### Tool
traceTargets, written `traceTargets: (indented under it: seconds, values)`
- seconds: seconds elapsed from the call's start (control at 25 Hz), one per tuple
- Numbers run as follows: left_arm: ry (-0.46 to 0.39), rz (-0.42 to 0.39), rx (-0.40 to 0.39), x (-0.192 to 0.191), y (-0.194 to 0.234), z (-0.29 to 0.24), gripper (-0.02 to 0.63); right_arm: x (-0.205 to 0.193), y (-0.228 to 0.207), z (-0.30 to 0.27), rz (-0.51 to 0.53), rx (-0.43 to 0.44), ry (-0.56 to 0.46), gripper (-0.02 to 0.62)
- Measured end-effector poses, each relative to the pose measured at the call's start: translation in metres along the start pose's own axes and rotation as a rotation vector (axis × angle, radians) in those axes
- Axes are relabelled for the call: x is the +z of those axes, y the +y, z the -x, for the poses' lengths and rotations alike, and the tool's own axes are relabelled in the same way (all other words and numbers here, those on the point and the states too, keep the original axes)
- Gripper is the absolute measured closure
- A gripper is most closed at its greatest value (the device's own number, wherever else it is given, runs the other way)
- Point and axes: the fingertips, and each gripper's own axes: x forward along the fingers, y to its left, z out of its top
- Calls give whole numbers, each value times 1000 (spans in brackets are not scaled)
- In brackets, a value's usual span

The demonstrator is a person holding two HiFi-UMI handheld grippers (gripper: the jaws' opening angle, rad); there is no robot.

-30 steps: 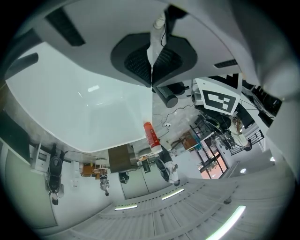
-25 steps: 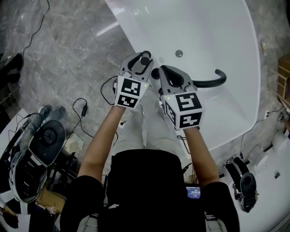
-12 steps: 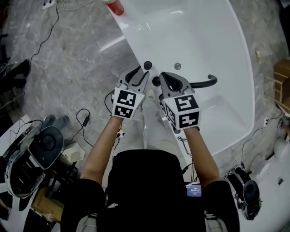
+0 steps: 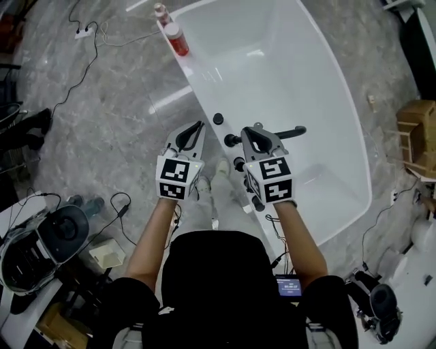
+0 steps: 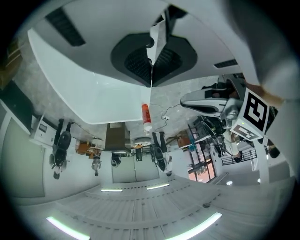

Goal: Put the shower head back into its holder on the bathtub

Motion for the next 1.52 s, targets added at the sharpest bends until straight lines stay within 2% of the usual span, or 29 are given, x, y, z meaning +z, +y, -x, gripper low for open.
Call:
traceTargets:
  seconds: [0.28, 0.52, 0.88, 1.32, 1.52]
  values:
    - [-116, -19, 10, 59, -10, 70, 591, 48, 18, 49, 73, -47, -153, 572]
    - [-227, -56, -13, 111, -29, 136, 591, 91, 49, 94, 92, -43, -284, 572]
    - [-375, -98, -19, 165, -48, 206, 591, 142, 80, 165, 158, -87, -452, 572]
    - [-487, -153, 46, 225, -57, 270, 591, 198, 108, 226, 209, -112, -609, 572]
    - [-517, -168, 72, 236, -55, 281, 591, 211, 114, 237, 207, -116, -654, 572]
